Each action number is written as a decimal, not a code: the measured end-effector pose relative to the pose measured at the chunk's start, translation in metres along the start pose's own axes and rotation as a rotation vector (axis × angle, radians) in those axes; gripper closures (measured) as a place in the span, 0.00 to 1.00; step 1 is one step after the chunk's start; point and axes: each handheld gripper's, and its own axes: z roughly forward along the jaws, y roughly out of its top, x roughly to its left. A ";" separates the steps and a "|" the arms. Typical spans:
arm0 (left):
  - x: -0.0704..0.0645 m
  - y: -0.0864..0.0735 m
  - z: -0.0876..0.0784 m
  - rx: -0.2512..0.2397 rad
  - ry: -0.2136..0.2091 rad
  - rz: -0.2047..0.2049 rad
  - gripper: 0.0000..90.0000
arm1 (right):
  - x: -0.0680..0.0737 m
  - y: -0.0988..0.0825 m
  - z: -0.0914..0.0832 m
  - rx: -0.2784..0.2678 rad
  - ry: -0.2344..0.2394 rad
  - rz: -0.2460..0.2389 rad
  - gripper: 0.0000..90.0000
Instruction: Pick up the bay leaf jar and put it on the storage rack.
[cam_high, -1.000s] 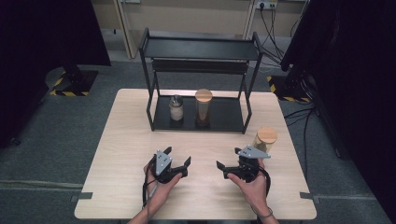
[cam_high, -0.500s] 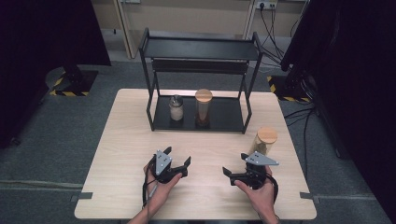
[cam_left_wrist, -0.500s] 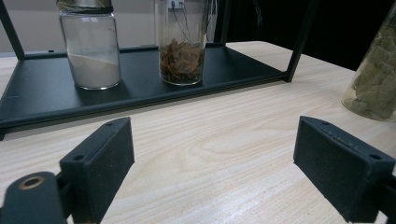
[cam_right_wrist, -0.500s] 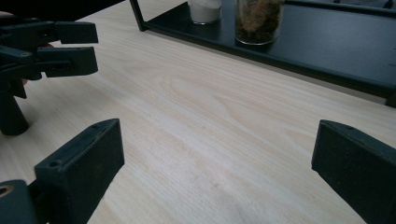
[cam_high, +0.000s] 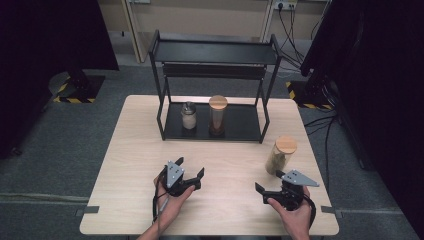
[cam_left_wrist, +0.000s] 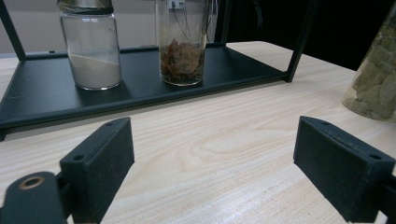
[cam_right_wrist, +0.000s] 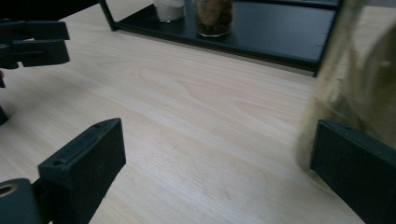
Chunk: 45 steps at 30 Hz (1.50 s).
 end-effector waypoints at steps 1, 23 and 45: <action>0.000 0.000 0.000 0.003 0.000 -0.002 0.13 | -0.003 0.000 -0.004 0.001 -0.012 0.006 0.05; 0.001 0.000 0.000 0.004 -0.003 -0.005 0.13 | -0.034 0.018 -0.014 -0.077 -0.199 0.081 0.07; 0.001 0.000 0.000 0.004 -0.004 -0.006 0.13 | -0.052 0.042 0.017 -0.102 -0.234 0.055 0.19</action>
